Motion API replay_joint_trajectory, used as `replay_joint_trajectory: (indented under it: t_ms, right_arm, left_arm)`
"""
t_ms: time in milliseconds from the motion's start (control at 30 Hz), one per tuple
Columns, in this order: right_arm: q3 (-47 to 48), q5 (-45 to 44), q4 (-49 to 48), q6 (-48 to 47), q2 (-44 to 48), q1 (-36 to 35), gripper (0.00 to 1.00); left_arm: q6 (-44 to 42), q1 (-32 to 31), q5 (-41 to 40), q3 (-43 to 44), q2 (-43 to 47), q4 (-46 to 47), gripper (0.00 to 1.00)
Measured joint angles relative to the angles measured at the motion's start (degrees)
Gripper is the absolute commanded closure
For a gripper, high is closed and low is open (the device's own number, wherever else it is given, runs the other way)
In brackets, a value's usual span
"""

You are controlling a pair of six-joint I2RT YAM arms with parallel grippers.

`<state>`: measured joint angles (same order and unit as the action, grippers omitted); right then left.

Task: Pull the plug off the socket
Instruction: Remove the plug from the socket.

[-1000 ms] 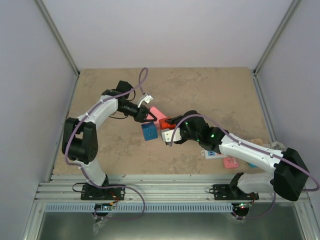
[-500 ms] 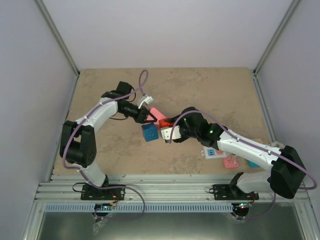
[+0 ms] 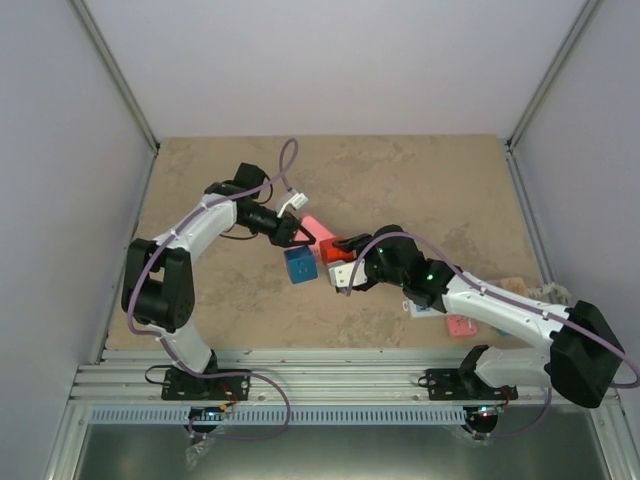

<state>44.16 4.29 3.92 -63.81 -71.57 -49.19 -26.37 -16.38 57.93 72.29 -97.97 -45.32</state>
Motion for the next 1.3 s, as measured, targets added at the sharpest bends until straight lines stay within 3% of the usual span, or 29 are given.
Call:
replay_joint_trajectory:
  t_ms: [367, 767, 1300]
  right_arm:
    - [-2.4, 0.7, -3.2, -1.7, 1.6, 0.6, 0.96]
    - [-0.8, -6.3, -5.2, -1.1, -2.7, -1.9, 0.96]
    - [5.3, -1.6, 4.4, 1.1, -3.8, 0.2, 0.96]
  left_arm:
    - [0.3, 0.1, 0.5, 0.6, -0.2, 0.2, 1.0]
    - [2.5, 0.5, -2.7, 0.4, -0.2, 2.9, 1.0]
    - [2.5, 0.7, -1.2, -0.1, -0.2, 2.7, 1.0]
